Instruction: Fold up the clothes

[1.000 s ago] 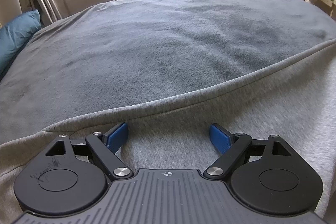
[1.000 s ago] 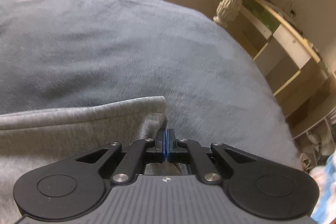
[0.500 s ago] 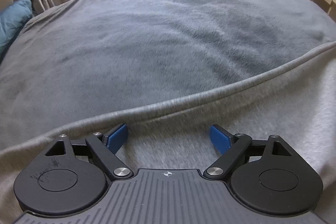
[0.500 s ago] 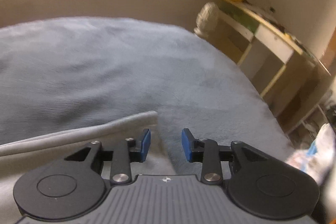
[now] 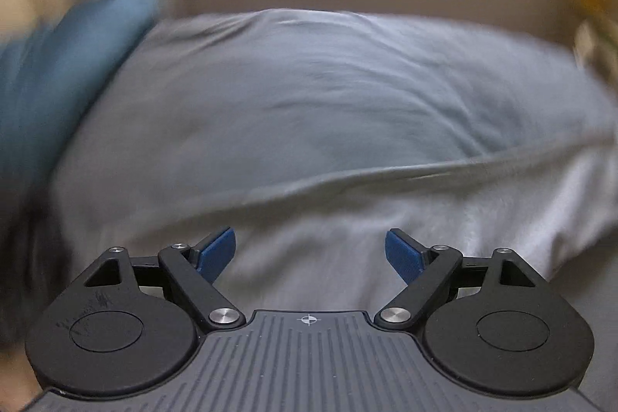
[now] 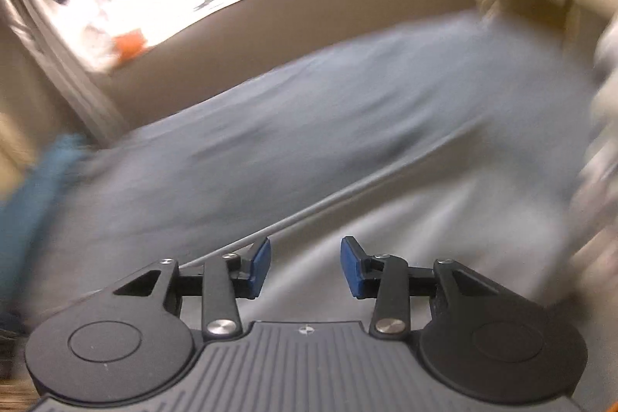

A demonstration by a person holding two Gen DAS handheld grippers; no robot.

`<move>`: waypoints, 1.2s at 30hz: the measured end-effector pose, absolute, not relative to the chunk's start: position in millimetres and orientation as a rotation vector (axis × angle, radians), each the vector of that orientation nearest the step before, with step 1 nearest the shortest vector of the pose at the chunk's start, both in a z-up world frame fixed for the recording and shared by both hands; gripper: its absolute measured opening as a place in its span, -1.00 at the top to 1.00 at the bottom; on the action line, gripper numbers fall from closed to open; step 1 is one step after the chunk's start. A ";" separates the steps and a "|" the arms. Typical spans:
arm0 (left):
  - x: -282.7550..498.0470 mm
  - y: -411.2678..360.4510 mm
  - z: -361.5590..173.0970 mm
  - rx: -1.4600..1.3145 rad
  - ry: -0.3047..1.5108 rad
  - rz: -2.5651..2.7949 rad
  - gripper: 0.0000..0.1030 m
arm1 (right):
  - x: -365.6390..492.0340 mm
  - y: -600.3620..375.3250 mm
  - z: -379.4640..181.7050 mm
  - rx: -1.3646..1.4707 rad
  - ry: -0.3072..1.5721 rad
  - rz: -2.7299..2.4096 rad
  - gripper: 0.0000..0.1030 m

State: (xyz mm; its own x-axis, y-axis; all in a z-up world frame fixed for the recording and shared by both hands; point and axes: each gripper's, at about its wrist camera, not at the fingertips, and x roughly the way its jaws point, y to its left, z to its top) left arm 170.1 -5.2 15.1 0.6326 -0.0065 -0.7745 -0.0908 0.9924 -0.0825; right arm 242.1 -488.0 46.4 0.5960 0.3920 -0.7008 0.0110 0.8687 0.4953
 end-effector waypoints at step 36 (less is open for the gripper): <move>56.8 177.4 -121.4 -1.055 0.593 0.251 -0.50 | 325.5 134.9 -78.4 -0.339 1.367 1.350 -0.63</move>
State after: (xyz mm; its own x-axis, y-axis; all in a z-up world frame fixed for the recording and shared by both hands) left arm 56.8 177.4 -121.4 0.8178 -0.0832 -0.5694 -0.4667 0.4830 -0.7409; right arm 325.5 134.9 -78.4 -0.3296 0.4755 -0.8156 -0.8095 0.3022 0.5033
